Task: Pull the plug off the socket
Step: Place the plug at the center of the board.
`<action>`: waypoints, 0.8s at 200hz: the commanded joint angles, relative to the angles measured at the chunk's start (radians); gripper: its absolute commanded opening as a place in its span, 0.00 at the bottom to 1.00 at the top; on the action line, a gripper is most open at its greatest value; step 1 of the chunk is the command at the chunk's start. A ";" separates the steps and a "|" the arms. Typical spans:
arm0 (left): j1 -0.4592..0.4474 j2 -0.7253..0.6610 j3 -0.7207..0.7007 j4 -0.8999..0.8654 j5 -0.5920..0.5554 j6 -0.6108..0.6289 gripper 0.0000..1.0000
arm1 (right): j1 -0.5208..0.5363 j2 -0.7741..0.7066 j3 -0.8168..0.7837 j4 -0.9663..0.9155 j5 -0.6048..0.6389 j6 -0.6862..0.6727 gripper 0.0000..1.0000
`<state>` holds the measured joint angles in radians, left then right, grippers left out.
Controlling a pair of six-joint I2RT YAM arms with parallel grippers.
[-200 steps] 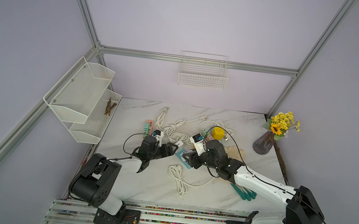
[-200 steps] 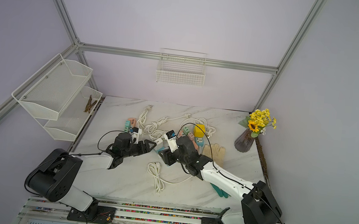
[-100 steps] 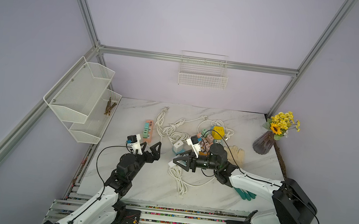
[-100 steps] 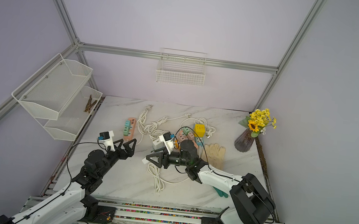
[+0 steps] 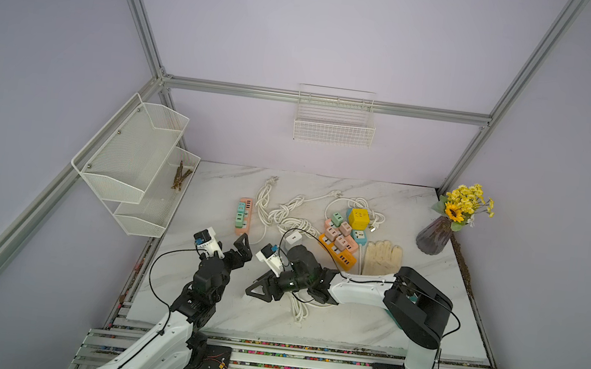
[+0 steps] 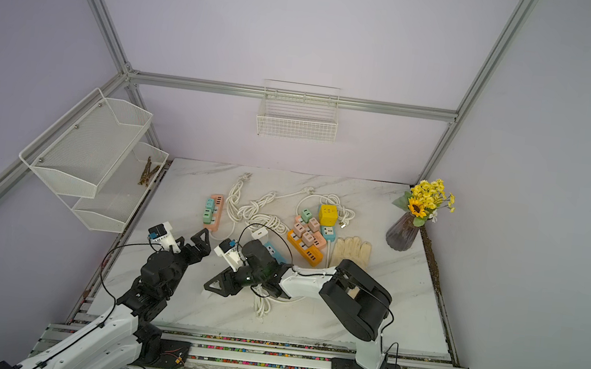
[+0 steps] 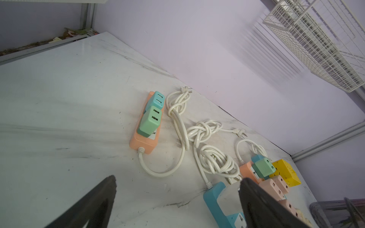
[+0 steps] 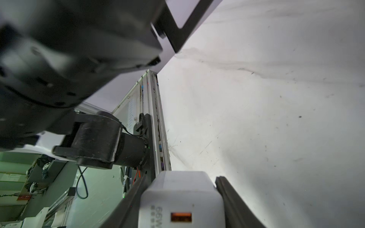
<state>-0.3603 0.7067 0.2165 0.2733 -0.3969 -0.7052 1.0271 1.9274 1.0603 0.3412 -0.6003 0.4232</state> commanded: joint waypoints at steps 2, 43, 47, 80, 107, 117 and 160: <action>0.004 -0.010 0.028 -0.021 -0.081 -0.049 1.00 | 0.034 0.041 0.067 -0.128 0.066 -0.051 0.44; 0.006 0.005 0.028 -0.017 -0.082 -0.058 1.00 | 0.046 0.084 0.108 -0.189 0.110 -0.058 0.48; 0.006 0.004 0.028 -0.016 -0.081 -0.059 1.00 | 0.048 0.085 0.111 -0.194 0.114 -0.060 0.49; 0.006 0.010 0.029 -0.011 -0.073 -0.059 1.00 | 0.048 0.070 0.113 -0.224 0.151 -0.080 0.64; 0.006 0.023 0.029 0.001 -0.057 -0.059 1.00 | 0.048 0.012 0.085 -0.234 0.202 -0.119 0.77; 0.006 0.029 0.029 0.008 -0.049 -0.059 1.00 | 0.048 -0.018 0.068 -0.228 0.217 -0.136 0.80; 0.007 0.064 0.033 0.048 0.007 -0.044 1.00 | 0.044 -0.172 -0.043 -0.152 0.280 -0.215 0.79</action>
<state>-0.3603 0.7578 0.2165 0.2554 -0.4309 -0.7490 1.0725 1.8610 1.0729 0.1242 -0.3813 0.2794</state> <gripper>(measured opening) 0.996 0.791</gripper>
